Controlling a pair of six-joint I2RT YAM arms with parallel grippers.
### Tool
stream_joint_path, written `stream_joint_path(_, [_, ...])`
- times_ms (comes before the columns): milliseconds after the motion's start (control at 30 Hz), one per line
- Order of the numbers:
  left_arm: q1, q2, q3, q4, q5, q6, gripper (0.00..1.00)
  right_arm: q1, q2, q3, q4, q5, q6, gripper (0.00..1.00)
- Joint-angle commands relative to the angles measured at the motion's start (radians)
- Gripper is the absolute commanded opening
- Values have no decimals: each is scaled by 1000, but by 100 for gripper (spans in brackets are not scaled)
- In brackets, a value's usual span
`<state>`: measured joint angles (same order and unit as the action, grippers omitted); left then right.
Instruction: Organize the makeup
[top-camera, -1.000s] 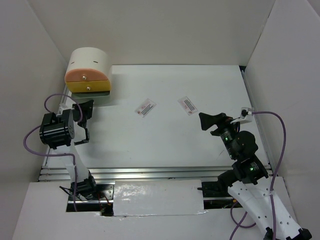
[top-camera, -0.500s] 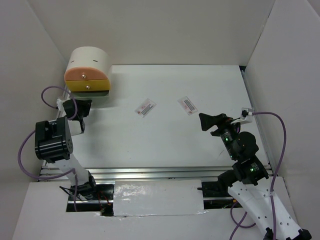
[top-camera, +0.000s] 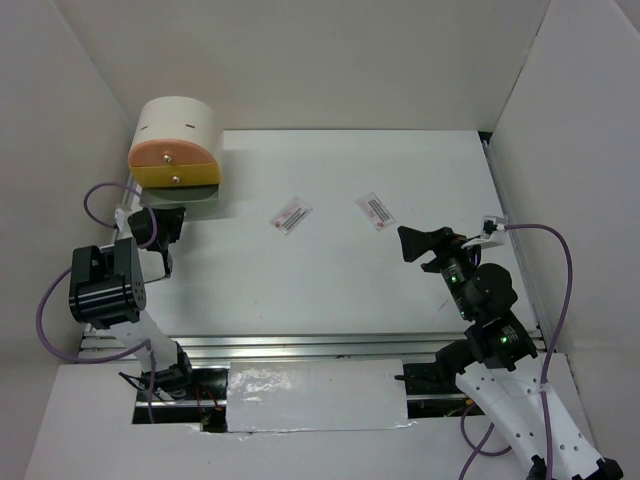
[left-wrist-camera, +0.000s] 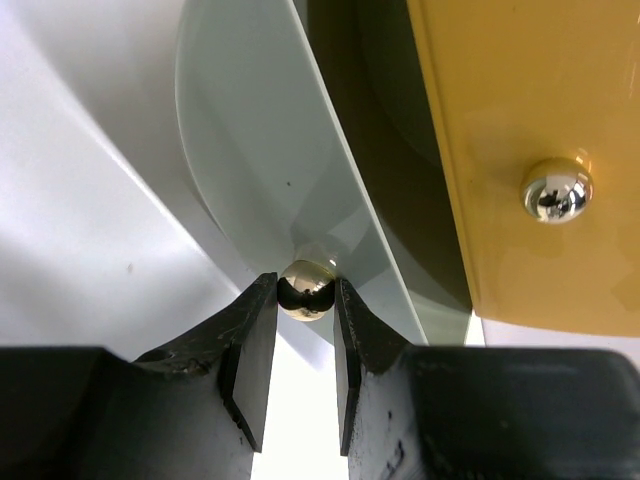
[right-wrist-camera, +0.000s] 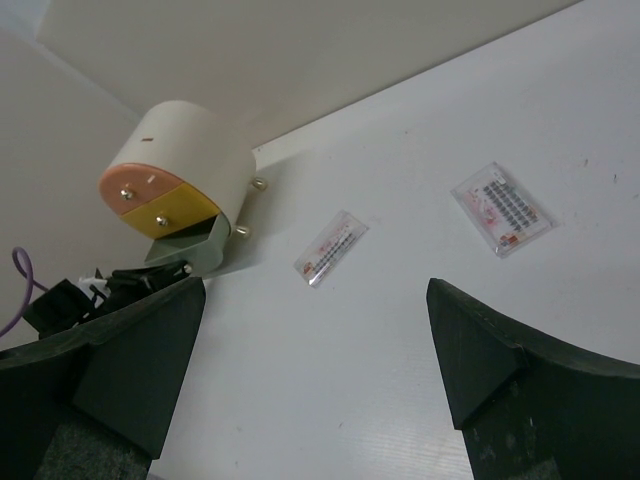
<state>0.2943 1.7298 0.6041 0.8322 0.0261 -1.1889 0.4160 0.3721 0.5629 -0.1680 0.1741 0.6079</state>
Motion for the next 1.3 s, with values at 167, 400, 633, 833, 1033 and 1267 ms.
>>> stream_joint_path(167, [8,-45,-93,-44,-22,0,31,-8,-10,-6,45,-13,-7,100])
stream_joint_path(400, [8,-101,-73,-211,-69,-15,27,-6,-10,-6,47,-18,-5,100])
stream_joint_path(633, [8,-194,-87,-330,-86,-3,25,-6,-7,-5,48,-24,-2,100])
stream_joint_path(833, [8,-226,-102,-358,-86,8,27,-6,-13,-6,47,-24,-5,100])
stream_joint_path(1033, [6,-225,-125,-332,-60,5,43,-6,-16,-6,45,-25,-5,100])
stream_joint_path(1267, [-4,-279,-129,-384,-74,21,83,-6,-18,-8,47,-27,-4,100])
